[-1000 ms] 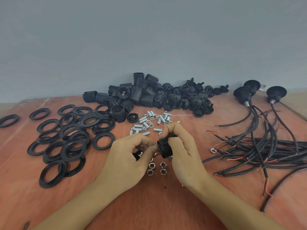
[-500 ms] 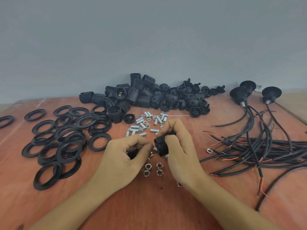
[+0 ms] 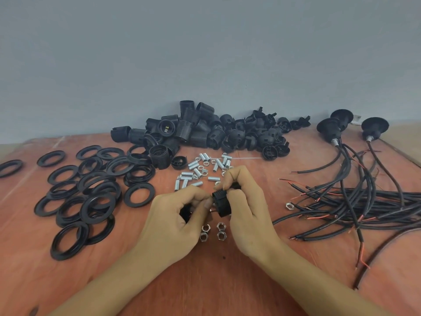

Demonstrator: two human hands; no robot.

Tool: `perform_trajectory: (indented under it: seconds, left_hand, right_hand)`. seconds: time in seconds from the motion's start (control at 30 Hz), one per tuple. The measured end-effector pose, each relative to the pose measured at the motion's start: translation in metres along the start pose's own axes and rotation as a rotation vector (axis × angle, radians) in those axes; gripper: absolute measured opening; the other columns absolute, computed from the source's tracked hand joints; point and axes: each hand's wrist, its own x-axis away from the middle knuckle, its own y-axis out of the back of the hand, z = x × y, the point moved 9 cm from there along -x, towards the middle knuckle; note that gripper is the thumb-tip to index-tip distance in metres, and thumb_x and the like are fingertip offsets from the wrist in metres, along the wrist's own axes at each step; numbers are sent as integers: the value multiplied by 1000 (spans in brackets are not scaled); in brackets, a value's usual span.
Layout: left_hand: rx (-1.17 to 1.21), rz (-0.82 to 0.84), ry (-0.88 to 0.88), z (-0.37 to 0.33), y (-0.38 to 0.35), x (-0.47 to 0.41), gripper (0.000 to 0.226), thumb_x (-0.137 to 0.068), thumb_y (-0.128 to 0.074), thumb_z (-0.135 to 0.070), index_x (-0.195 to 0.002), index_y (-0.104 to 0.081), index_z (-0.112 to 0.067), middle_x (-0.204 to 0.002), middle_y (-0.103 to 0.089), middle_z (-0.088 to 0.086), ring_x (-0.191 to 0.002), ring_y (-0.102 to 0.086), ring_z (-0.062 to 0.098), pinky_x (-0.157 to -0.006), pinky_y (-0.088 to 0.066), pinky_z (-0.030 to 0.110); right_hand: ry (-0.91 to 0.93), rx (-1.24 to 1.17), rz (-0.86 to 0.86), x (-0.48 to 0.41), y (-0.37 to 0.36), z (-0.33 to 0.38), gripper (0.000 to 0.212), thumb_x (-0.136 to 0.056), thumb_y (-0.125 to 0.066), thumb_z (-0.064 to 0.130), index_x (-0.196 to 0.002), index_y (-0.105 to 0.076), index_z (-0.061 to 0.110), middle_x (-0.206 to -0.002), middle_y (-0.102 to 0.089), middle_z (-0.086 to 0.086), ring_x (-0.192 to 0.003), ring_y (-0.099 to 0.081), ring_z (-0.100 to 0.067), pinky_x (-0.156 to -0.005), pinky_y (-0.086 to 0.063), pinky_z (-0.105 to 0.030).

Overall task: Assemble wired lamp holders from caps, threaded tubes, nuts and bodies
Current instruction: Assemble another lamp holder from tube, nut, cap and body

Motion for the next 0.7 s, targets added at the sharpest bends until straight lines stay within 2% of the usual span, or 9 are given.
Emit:
perform_trajectory:
  seconds: [0.13, 0.27, 0.43, 0.53, 0.57, 0.7]
  left_hand:
    - [87, 8, 137, 14, -2, -4, 16, -90, -68, -8, -83, -72, -21, -71, -72, -11, -64, -68, 2, -62, -48, 10]
    - [102, 26, 160, 14, -1, -3, 12, -86, -67, -16, -82, -72, -27, -73, -73, -14, -71, -69, 2, -66, -48, 9]
    - [58, -15, 99, 7, 3, -3, 17, -86, -67, -11, -80, -71, -26, -70, -72, -15, -64, -68, 1, -59, -47, 8]
    - [6, -16, 12, -2, 4, -2, 19, -85, -67, -4, -79, -72, -21, -66, -70, -12, -58, -65, 2, -55, -43, 6]
    - [-18, -15, -20, -4, 4, -2, 15, -84, -66, -4, -79, -73, -17, -65, -69, -11, -58, -64, 4, -54, -42, 6]
    - [-85, -13, -90, -9, 5, 0, 12, -81, -65, -4, -80, -75, -10, -64, -68, -6, -58, -63, 9, -52, -44, 15]
  right_hand:
    - [-58, -127, -130, -6, 10, -4, 30, -76, -38, 8, -69, -52, 33, -68, -54, 11, -64, -47, -8, -57, -42, -27]
    - [-49, -79, -137, -5, 10, -5, 34, -76, -38, 8, -68, -50, 39, -70, -54, 8, -64, -45, -8, -58, -40, -28]
    - [-20, -62, -124, -4, 10, -2, 30, -76, -38, 6, -71, -49, 33, -67, -54, 10, -62, -45, -6, -55, -42, -26]
    - [-26, -52, -100, -2, 7, -3, 24, -76, -37, 5, -75, -48, 26, -65, -52, 10, -61, -44, -11, -55, -42, -40]
    - [-20, -46, -90, -2, 6, -3, 22, -76, -36, 4, -76, -47, 23, -64, -51, 10, -61, -43, -11, -54, -41, -39]
    - [21, -38, -51, 1, 1, 0, 18, -76, -35, 1, -79, -47, 14, -65, -49, 14, -61, -41, -4, -57, -39, -21]
